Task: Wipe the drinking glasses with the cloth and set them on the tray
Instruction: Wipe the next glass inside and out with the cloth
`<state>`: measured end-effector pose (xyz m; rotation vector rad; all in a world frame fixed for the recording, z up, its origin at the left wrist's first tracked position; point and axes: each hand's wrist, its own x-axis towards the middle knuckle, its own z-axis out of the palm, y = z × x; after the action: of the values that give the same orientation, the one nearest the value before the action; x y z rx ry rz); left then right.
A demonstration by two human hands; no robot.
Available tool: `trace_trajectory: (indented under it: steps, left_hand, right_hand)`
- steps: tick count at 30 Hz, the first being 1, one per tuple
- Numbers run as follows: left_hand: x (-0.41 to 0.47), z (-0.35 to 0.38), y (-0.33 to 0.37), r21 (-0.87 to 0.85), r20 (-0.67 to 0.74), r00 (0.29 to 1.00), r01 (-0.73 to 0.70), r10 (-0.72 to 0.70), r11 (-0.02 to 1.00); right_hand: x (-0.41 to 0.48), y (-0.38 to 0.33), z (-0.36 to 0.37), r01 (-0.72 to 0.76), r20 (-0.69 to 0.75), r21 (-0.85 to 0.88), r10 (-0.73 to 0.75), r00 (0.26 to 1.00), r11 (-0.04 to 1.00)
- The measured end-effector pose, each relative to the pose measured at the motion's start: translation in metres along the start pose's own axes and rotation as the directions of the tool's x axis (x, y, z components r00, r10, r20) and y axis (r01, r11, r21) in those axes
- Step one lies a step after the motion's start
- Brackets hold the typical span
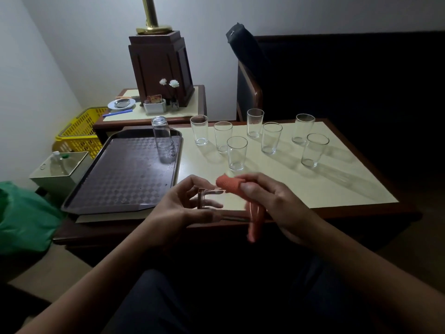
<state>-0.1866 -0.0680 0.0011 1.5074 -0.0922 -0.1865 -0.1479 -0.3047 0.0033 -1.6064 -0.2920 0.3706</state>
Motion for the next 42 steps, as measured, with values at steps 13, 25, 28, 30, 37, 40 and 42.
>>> trace_trajectory:
  steps: [13, 25, 28, 30, 37, 40, 42]
  left_hand:
    - [0.005, 0.017, 0.004, -0.335, -0.041, 0.93, 0.332, -0.366, 0.882]
    - [-0.003, 0.007, 0.012, 0.046, 0.003, 0.996, 0.086, -0.086, 0.995]
    - [0.002, 0.012, 0.011, -0.13, -0.004, 0.951, 0.306, -0.309, 0.943]
    - [0.001, 0.012, 0.011, -0.112, 0.059, 0.922, 0.387, -0.383, 0.915]
    - [-0.006, 0.001, 0.01, 0.433, 0.047, 0.993, -0.117, 0.108, 0.894]
    - [-0.005, 0.009, 0.01, 0.255, -0.035, 0.999, 0.016, -0.008, 0.967]
    - [0.001, 0.012, 0.012, -0.066, -0.079, 0.973, 0.214, -0.219, 0.975]
  right_hand:
    - [-0.008, -0.017, -0.014, 0.06, 0.198, -0.077, -0.044, 0.979, 0.995]
    - [-0.001, -0.013, -0.007, -0.063, 0.084, 0.19, 0.048, 0.995, 0.98]
    - [-0.008, -0.017, -0.006, 0.084, 0.098, 0.051, -0.089, 0.991, 0.995]
    - [-0.009, -0.017, -0.006, 0.122, 0.12, 0.029, -0.125, 0.985, 0.992]
    - [0.001, -0.01, -0.003, -0.083, 0.082, 0.302, 0.06, 0.995, 0.95]
    - [-0.002, -0.007, 0.001, -0.001, 0.055, 0.197, -0.01, 0.998, 0.98]
    - [-0.006, -0.011, -0.001, 0.113, 0.075, 0.048, -0.117, 0.99, 0.992]
